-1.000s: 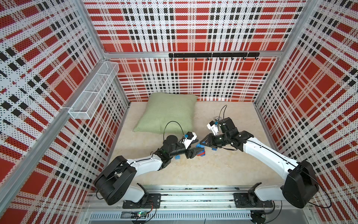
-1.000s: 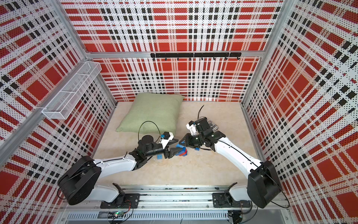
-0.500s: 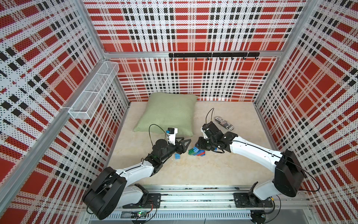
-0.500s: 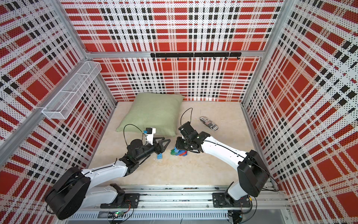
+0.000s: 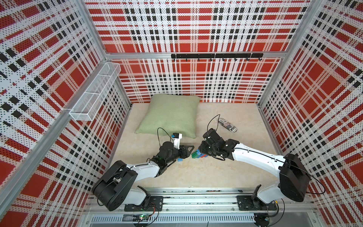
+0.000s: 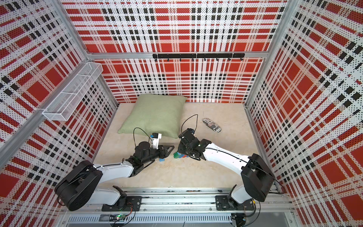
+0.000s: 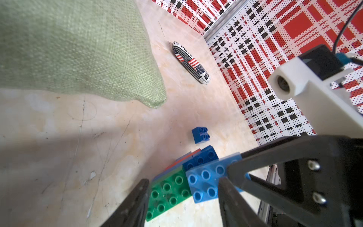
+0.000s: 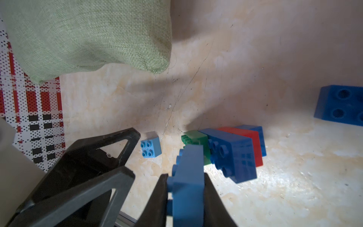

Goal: Assemble a heart with lego
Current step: Assemble the lego brick with the lego brick.

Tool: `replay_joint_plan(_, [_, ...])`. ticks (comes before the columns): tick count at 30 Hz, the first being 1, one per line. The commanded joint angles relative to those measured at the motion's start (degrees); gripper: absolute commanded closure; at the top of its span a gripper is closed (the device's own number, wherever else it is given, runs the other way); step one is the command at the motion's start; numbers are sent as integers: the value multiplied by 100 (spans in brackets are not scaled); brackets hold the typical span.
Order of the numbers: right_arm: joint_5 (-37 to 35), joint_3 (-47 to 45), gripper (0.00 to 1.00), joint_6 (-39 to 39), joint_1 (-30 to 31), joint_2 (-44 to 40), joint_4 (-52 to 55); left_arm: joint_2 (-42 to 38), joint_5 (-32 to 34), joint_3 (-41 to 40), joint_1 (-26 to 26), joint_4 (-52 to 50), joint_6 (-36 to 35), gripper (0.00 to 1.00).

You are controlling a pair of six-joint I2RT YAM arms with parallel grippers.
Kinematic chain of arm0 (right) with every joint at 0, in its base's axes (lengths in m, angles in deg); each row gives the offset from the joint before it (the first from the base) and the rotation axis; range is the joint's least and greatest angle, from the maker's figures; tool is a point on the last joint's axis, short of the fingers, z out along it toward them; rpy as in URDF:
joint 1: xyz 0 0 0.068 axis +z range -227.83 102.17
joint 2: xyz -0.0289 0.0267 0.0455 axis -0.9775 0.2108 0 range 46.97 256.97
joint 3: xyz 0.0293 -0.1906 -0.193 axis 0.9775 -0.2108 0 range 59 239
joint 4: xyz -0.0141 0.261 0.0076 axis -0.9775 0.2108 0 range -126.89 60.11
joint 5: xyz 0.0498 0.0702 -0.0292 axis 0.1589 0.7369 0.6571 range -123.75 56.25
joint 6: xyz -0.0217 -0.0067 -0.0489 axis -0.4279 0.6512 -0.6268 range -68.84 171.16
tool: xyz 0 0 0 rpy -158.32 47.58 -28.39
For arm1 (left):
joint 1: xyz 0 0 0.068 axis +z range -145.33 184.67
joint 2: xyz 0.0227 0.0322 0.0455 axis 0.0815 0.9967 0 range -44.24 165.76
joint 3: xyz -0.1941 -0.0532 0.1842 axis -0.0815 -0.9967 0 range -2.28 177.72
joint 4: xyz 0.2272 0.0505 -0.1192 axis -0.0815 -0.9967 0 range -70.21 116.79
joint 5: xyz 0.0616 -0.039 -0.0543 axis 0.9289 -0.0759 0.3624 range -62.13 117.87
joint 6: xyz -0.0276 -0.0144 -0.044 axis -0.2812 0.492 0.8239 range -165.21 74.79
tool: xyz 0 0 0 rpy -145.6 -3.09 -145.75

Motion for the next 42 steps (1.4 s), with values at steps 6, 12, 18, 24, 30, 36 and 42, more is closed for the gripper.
replay_joint_plan(6, [-425, -138, 77, -31, 50, -268, -22, -137, -145, 158, -127, -433, -180, 43])
replay_joint_plan(12, [-238, -136, 77, -112, 62, -151, -270, -140, 50, 317, -378, -893, -381, 47])
replay_joint_plan(18, [-281, -317, 77, -87, 44, -134, -407, -20, 181, 369, -376, -974, -403, 48])
replay_joint_plan(24, [-257, -411, 77, -94, -4, -122, -408, 317, 59, 572, -401, -961, -374, 49])
replay_joint_plan(30, [-239, -471, 77, -27, -7, -233, -452, 435, 182, 680, -502, -950, -374, 50])
replay_joint_plan(36, [-258, -657, 76, 160, -5, -373, -451, 649, 161, 816, -494, -950, -412, 51])
replay_joint_plan(42, [-264, -627, 73, 195, -3, -369, -377, 759, 154, 934, -528, -950, -414, 51])
